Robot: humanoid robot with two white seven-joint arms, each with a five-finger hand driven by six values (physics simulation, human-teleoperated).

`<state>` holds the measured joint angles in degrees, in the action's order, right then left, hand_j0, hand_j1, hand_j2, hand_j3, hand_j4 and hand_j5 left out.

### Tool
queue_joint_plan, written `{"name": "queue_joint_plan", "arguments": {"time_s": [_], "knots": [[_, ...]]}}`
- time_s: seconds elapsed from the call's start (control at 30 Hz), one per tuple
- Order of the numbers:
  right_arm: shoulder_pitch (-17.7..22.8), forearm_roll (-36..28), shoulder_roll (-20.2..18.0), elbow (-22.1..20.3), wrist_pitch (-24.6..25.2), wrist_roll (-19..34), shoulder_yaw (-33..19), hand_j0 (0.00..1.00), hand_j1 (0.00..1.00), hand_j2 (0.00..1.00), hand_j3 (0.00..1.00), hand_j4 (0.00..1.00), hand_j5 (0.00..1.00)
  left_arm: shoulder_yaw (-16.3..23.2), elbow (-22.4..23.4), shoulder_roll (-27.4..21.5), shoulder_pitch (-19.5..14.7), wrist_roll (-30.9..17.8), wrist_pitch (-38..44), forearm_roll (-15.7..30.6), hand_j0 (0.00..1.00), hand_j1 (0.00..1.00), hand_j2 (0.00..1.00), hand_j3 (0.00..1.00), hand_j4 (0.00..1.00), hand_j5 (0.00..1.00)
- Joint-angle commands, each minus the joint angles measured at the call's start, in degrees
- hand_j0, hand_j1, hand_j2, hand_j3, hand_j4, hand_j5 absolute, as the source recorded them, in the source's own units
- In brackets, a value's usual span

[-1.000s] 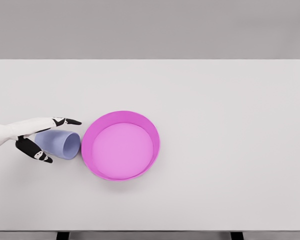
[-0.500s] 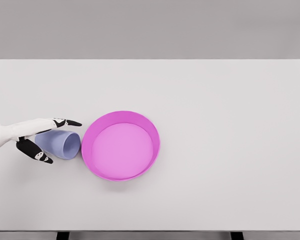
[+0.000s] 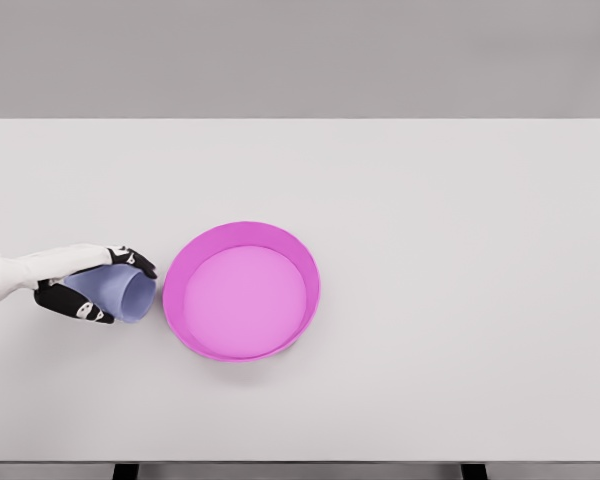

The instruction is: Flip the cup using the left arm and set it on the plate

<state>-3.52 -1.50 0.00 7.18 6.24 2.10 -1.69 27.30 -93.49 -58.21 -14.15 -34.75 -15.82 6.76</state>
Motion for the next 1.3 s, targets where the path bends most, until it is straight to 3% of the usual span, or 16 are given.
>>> {"name": "queue_joint_plan", "arguments": {"time_s": [0.0, 0.17, 0.27, 0.63, 1.03, 1.17, 1.27], "knots": [[0.1, 0.0, 0.0, 0.0, 0.0, 0.0, 0.0, 1.0, 1.0, 1.0, 1.0, 1.0, 1.0, -0.2, -0.2, -0.2, 0.0, -0.1, 0.8, 0.2, 0.67, 0.67, 0.67, 0.67, 0.67, 0.67], [0.0, 0.0, 0.0, 0.0, 0.0, 0.0, 0.0, 1.0, 1.0, 1.0, 1.0, 1.0, 1.0, -1.1, -1.3, -3.1, -0.8, -0.1, 0.2, 8.5, 0.63, 0.63, 0.63, 0.63, 0.63, 0.63], [0.1, 0.0, 0.0, 0.0, 0.0, 0.0, 0.0, 1.0, 1.0, 1.0, 1.0, 1.0, 1.0, -4.7, -3.1, -3.3, -0.3, 0.0, 0.1, 11.4, 0.62, 0.62, 0.62, 0.62, 0.62, 0.62], [0.0, 0.1, 0.0, 0.0, 0.0, 0.0, 0.0, 1.0, 1.0, 1.0, 1.0, 1.0, 1.0, -5.6, -7.0, -2.1, -1.8, 0.0, 0.3, 27.3, 0.62, 0.62, 0.62, 0.62, 0.62, 0.62], [0.1, 0.0, 0.0, 0.0, 0.0, 0.0, 0.0, 1.0, 1.0, 1.0, 1.0, 1.0, 1.0, -4.5, -7.5, 11.4, -4.2, -0.1, 0.7, 42.9, 0.59, 0.59, 0.59, 0.59, 0.59, 0.59], [0.0, 0.0, 0.0, -0.1, 0.0, 0.0, 0.0, 1.0, 1.0, 1.0, 1.0, 1.0, 1.0, 0.9, -7.0, 16.0, -6.2, 0.2, 2.7, 45.5, 0.59, 0.59, 0.59, 0.59, 0.59, 0.59], [0.1, 0.0, 0.0, 0.0, 0.0, 0.0, 0.0, 1.0, 1.0, 1.0, 1.0, 1.0, 1.0, 2.7, -6.1, 18.7, -6.5, 1.2, 5.9, 45.5, 0.59, 0.59, 0.59, 0.59, 0.59, 0.59]]}}
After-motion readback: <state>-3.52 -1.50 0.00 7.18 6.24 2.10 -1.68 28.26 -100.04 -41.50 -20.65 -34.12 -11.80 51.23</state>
